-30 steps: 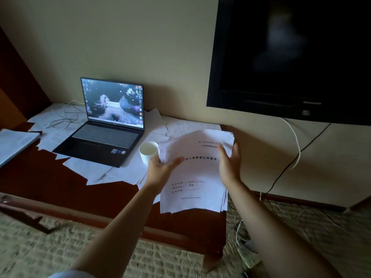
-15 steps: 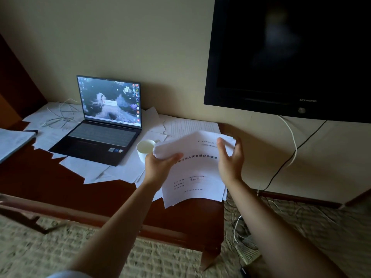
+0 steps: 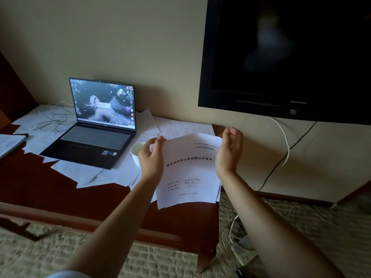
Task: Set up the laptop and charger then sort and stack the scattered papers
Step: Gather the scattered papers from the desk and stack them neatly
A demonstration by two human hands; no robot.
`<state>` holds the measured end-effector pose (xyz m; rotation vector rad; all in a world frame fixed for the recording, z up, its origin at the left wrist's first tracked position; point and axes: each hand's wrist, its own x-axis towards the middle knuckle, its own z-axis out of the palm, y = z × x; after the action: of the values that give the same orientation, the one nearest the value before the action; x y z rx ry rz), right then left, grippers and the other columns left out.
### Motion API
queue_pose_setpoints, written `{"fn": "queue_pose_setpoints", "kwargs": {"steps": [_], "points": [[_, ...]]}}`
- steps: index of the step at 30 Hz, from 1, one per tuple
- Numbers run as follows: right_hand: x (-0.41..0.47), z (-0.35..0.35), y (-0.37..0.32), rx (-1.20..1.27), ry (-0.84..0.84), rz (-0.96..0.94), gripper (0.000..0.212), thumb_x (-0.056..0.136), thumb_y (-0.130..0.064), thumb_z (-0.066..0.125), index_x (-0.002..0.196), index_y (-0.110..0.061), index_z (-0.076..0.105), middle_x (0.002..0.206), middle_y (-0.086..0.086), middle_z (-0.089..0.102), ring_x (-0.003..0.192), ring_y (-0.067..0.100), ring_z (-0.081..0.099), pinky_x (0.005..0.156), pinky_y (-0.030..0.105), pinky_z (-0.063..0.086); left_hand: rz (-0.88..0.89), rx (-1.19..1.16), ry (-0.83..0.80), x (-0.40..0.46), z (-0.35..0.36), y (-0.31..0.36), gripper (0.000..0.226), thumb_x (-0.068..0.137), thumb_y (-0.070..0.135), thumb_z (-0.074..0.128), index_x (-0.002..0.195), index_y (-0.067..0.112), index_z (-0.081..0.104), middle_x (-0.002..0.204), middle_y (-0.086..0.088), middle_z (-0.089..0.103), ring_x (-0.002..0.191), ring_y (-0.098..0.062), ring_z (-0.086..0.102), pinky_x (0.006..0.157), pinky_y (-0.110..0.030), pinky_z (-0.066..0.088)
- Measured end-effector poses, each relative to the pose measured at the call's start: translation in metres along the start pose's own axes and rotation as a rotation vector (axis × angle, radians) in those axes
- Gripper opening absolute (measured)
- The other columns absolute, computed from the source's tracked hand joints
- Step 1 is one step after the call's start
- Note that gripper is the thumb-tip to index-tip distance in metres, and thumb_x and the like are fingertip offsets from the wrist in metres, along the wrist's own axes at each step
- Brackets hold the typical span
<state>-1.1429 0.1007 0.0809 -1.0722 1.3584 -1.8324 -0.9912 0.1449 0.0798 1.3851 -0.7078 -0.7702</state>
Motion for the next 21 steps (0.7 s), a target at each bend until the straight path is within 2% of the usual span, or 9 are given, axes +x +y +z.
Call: {"fn": "queue_pose_setpoints", "kwargs": {"steps": [2, 5, 7, 10, 11, 13, 15, 17, 21], "points": [[-0.001, -0.004, 0.000, -0.003, -0.148, 0.011, 0.025, 0.093, -0.018, 0.058, 0.116, -0.013, 0.050, 0.090, -0.016, 0.055, 0.082, -0.016, 0.051, 0.083, 0.014, 0.041, 0.002, 0.017, 0.011, 0.001, 0.000, 0.002, 0.027, 0.096, 0.024, 0.050, 0.102, 0.001, 0.061, 0.067, -0.006, 0.055, 0.057, -0.014, 0.054, 0.038, -0.018, 0.042], [-0.003, -0.014, 0.010, -0.072, -0.328, 0.091, 0.052, 0.084, -0.013, 0.071, 0.127, -0.023, 0.043, 0.100, -0.027, 0.048, 0.085, -0.025, 0.048, 0.072, -0.002, 0.039, 0.041, 0.022, 0.028, 0.002, -0.001, 0.003, 0.030, 0.099, 0.024, 0.046, 0.092, 0.001, 0.063, 0.067, -0.005, 0.054, 0.057, -0.014, 0.054, 0.039, -0.017, 0.042], [-0.002, -0.015, 0.011, -0.088, -0.342, 0.192, 0.042, 0.081, -0.009, 0.072, 0.117, -0.022, 0.056, 0.100, -0.020, 0.056, 0.086, -0.014, 0.058, 0.069, 0.005, 0.046, 0.092, 0.013, 0.042, 0.006, -0.002, 0.003, 0.033, 0.100, 0.028, 0.045, 0.085, 0.005, 0.063, 0.067, -0.003, 0.055, 0.055, -0.008, 0.055, 0.042, -0.017, 0.043], [0.010, -0.009, 0.001, -0.055, -0.285, 0.274, 0.023, 0.077, -0.016, 0.076, 0.098, -0.010, 0.068, 0.090, 0.004, 0.071, 0.086, 0.021, 0.070, 0.075, 0.035, 0.056, 0.197, 0.033, -0.001, 0.013, -0.004, 0.007, 0.009, 0.093, 0.025, 0.058, 0.088, 0.019, 0.062, 0.081, -0.001, 0.059, 0.066, -0.012, 0.058, 0.053, -0.023, 0.048], [0.013, -0.008, -0.003, -0.045, -0.299, 0.279, 0.023, 0.075, -0.016, 0.078, 0.095, -0.008, 0.069, 0.087, 0.005, 0.072, 0.082, 0.022, 0.070, 0.074, 0.037, 0.056, 0.225, 0.044, -0.032, 0.016, -0.006, 0.006, 0.006, 0.089, 0.021, 0.065, 0.094, 0.021, 0.062, 0.089, -0.001, 0.061, 0.074, -0.014, 0.060, 0.059, -0.025, 0.051], [0.016, -0.011, -0.002, -0.062, -0.367, 0.301, 0.020, 0.074, -0.016, 0.079, 0.090, -0.013, 0.067, 0.083, 0.001, 0.071, 0.078, 0.018, 0.069, 0.072, 0.034, 0.056, 0.190, 0.073, -0.109, 0.021, -0.012, -0.002, 0.030, 0.079, 0.017, 0.077, 0.104, 0.023, 0.062, 0.099, -0.001, 0.064, 0.085, -0.015, 0.064, 0.069, -0.024, 0.055], [0.014, -0.017, 0.005, -0.147, -0.468, 0.346, 0.019, 0.074, -0.016, 0.080, 0.085, -0.021, 0.065, 0.084, -0.004, 0.070, 0.083, 0.015, 0.068, 0.075, 0.031, 0.055, 0.084, 0.130, -0.167, 0.021, -0.016, -0.013, 0.039, 0.071, 0.014, 0.083, 0.105, 0.019, 0.065, 0.096, -0.005, 0.067, 0.083, -0.021, 0.067, 0.065, -0.026, 0.057], [0.013, -0.020, 0.012, -0.186, -0.498, 0.373, 0.018, 0.073, -0.017, 0.081, 0.082, -0.024, 0.067, 0.085, -0.004, 0.072, 0.087, 0.017, 0.069, 0.085, 0.038, 0.056, 0.032, 0.162, -0.143, 0.020, -0.016, -0.017, 0.034, 0.069, 0.014, 0.084, 0.098, 0.011, 0.066, 0.088, -0.008, 0.069, 0.078, -0.026, 0.068, 0.060, -0.029, 0.056], [0.018, -0.012, 0.002, -0.083, -0.444, 0.381, 0.011, 0.077, -0.027, 0.077, 0.083, -0.026, 0.068, 0.091, -0.005, 0.072, 0.094, 0.016, 0.068, 0.092, 0.037, 0.053, 0.004, 0.065, -0.149, 0.026, -0.015, -0.011, 0.030, 0.071, 0.011, 0.082, 0.094, 0.005, 0.064, 0.081, -0.008, 0.069, 0.066, -0.016, 0.068, 0.055, -0.027, 0.056]]}}
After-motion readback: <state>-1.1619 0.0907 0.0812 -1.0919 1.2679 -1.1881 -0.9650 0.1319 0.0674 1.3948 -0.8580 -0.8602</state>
